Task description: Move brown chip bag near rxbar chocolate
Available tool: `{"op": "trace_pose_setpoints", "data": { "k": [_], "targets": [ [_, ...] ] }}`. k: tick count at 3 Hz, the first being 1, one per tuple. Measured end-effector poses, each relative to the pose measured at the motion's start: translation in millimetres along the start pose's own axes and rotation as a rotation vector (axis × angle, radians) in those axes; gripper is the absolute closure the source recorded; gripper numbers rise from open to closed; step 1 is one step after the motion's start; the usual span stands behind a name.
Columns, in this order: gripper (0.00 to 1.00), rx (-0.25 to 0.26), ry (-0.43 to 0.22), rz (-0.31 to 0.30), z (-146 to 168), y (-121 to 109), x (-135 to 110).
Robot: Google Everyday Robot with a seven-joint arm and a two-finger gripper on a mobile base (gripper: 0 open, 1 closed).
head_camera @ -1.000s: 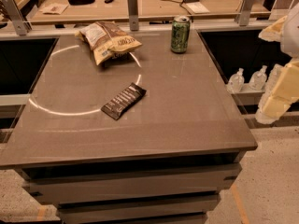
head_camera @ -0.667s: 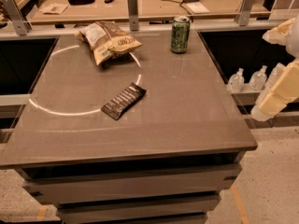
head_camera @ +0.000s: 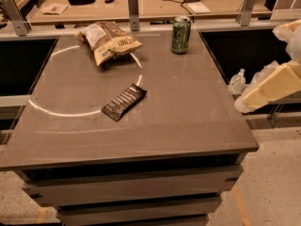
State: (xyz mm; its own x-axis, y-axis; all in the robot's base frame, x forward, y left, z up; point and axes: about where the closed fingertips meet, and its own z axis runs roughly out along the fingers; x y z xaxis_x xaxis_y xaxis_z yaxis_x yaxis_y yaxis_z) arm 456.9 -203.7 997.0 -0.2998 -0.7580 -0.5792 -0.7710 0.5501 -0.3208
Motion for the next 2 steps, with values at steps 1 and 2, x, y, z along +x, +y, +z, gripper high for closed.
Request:
{"op": "trace_pose_setpoints", "data": {
  "k": [1, 2],
  "targets": [
    [0.00, 0.082, -0.069, 0.063, 8.8, -8.7, -9.6],
    [0.00, 0.147, -0.094, 0.109, 18.0, -10.3, -15.8]
  ]
}}
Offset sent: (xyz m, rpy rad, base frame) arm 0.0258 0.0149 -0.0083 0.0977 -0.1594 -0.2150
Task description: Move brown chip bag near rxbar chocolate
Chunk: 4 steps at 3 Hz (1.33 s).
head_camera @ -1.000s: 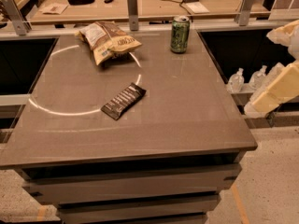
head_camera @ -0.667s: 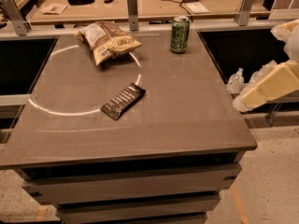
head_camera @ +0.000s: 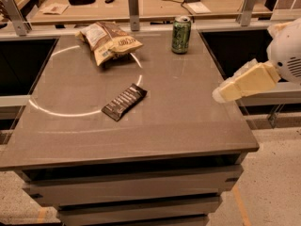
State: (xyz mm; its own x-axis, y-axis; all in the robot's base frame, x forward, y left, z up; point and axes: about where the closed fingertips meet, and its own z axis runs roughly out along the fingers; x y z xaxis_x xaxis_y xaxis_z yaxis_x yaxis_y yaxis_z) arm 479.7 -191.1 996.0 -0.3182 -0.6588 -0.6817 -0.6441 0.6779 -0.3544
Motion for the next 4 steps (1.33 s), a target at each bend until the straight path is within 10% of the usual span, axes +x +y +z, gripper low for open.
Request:
{"op": "trace_pose_setpoints", "data": {
  "k": [4],
  "targets": [
    [0.00, 0.001, 0.023, -0.077, 119.6, -44.3, -34.6]
  ]
}}
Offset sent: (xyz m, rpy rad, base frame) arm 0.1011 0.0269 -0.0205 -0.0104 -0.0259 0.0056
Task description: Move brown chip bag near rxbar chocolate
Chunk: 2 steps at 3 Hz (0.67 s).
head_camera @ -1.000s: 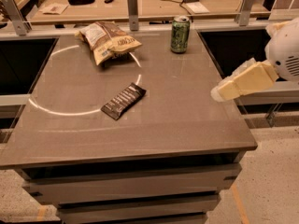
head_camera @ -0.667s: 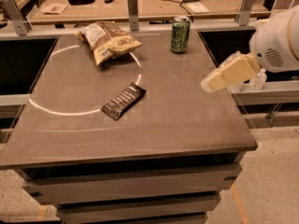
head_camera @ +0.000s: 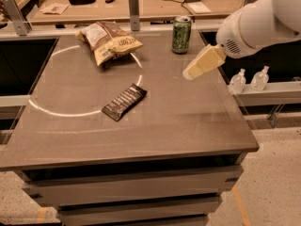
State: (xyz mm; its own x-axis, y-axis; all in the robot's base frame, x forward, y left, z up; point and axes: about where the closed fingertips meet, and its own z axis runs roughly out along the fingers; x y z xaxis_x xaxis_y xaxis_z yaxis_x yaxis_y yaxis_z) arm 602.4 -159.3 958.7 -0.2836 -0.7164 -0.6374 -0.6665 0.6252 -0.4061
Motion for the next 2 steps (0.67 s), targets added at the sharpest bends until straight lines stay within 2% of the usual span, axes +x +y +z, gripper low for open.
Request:
{"op": "trace_pose_setpoints", "data": {
  "k": [1, 2],
  "targets": [
    [0.00, -0.030, 0.006, -0.053, 68.9, -7.0, -33.3],
    [0.00, -0.030, 0.005, -0.053, 68.8, -7.0, -33.4]
  ]
}}
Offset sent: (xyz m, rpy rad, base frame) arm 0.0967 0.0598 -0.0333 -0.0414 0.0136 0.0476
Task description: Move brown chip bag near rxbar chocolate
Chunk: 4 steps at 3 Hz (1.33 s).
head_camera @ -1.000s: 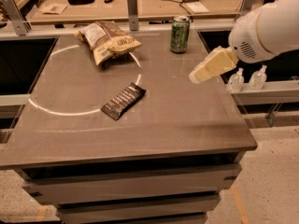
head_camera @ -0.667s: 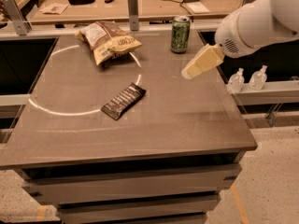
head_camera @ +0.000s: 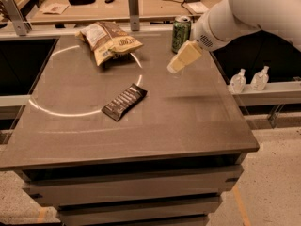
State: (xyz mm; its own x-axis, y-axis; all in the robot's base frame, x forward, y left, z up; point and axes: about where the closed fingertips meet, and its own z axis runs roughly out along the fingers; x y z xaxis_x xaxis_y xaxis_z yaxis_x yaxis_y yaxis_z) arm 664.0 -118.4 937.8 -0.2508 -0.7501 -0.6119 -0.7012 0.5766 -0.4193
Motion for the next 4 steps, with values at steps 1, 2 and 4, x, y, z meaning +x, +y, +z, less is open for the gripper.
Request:
{"op": "trace_pose_setpoints", "data": {
  "k": [1, 2, 4],
  "targets": [
    [0.00, -0.035, -0.075, -0.016, 11.1, 1.8, -19.7],
    [0.00, -0.112, -0.194, -0.071, 34.6, 11.8, -57.2],
    [0.00, -0.165, -0.227, -0.164, 88.5, 31.2, -92.3]
  ]
}}
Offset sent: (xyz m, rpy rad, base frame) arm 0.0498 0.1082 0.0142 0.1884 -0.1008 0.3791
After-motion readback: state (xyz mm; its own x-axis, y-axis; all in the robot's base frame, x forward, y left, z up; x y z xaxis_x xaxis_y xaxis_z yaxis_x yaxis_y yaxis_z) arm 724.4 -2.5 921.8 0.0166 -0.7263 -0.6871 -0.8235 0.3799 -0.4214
